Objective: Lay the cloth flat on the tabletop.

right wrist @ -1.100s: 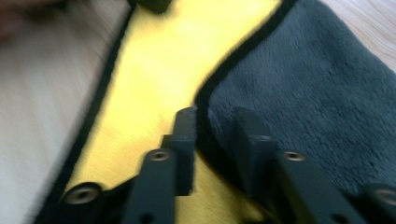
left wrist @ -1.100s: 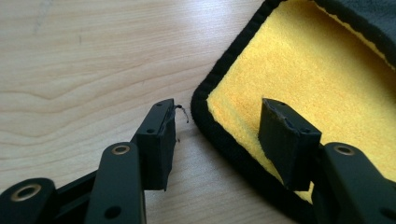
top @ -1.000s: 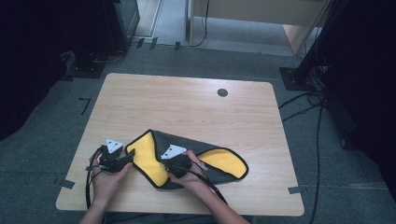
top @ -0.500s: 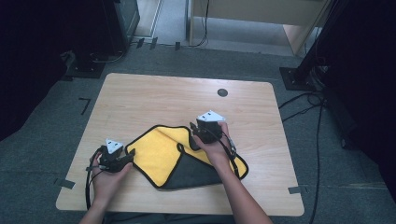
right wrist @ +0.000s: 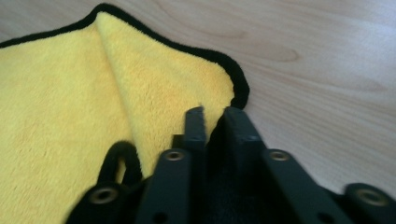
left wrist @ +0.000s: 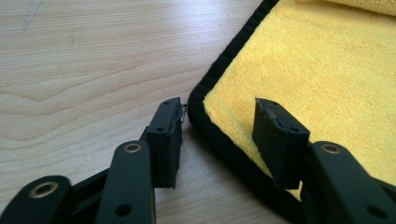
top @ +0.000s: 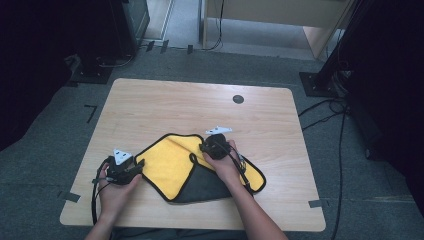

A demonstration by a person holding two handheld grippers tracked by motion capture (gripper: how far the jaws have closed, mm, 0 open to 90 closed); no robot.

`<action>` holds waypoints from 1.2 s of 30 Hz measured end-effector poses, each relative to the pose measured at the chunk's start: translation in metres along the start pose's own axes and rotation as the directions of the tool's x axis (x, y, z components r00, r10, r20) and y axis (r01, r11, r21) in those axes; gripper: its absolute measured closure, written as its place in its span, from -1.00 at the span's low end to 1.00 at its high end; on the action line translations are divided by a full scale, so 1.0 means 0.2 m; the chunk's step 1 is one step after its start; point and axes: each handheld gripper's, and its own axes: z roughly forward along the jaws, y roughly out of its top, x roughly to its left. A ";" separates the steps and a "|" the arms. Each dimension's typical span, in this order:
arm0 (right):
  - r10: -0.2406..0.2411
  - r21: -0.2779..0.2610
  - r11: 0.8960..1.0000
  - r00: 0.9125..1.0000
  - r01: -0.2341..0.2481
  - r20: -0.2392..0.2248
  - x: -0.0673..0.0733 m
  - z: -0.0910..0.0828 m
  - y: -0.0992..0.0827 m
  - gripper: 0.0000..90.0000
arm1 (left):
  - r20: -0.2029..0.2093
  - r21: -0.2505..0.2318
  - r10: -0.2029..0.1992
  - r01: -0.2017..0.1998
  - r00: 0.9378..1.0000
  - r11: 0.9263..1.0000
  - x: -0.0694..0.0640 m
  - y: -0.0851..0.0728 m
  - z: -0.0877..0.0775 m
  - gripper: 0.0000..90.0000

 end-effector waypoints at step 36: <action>0.082 -0.042 0.996 0.968 -0.075 0.236 -0.30 -0.61 -0.44 0.32 | 0.005 -0.045 -0.002 0.003 1.000 0.999 0.01 0.02 0.00 0.25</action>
